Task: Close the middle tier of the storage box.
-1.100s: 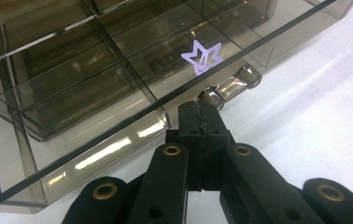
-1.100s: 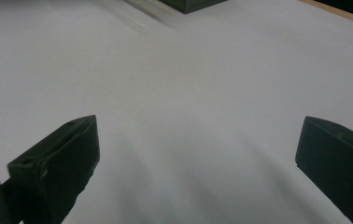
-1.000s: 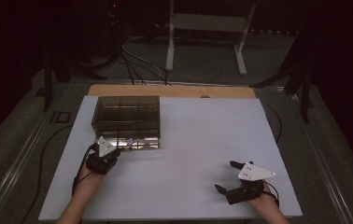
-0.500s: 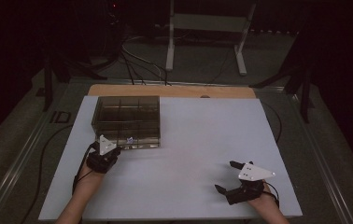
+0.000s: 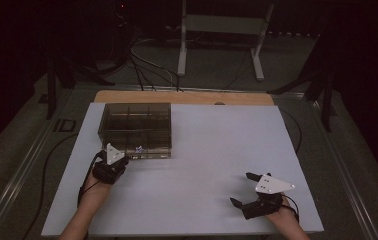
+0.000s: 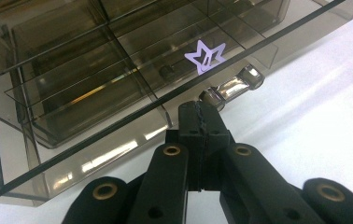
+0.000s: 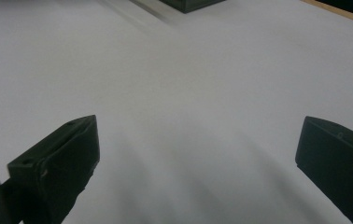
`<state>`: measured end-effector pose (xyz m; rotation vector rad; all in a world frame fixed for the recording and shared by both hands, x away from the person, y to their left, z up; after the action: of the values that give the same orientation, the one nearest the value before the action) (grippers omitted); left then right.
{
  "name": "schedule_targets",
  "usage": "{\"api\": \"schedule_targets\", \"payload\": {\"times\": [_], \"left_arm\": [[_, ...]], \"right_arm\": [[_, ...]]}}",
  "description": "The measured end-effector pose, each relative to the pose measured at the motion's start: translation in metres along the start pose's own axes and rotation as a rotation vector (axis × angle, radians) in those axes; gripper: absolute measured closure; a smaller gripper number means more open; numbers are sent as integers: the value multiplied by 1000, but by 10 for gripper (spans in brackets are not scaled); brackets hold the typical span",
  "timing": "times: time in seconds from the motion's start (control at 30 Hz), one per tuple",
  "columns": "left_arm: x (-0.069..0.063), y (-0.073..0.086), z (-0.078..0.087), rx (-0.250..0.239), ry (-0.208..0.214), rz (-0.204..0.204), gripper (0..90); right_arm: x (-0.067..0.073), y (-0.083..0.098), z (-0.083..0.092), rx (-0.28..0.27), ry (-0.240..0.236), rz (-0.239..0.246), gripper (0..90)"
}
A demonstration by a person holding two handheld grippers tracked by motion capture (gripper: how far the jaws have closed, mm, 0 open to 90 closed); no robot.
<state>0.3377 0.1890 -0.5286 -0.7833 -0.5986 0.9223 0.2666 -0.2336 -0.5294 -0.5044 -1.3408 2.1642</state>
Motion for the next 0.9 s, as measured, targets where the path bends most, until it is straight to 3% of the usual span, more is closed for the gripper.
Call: {"api": "schedule_targets", "payload": {"times": [0.9], "left_arm": [[5, -4, -6, 0, -7, 7, 897]], "right_arm": [[1, 0, 0, 3, 0, 0, 1]]}}
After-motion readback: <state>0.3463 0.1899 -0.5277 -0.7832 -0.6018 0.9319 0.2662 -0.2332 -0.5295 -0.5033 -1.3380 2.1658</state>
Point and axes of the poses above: each handheld gripper's, and its own axes: z roughly backward along the jaws, y roughly out of its underside, x roughly to its left, the point moved 5 cm from there along -z, roughly forward along the jaws, and after that the axes turned 6 degrees about -x, right-handed, at the moved point
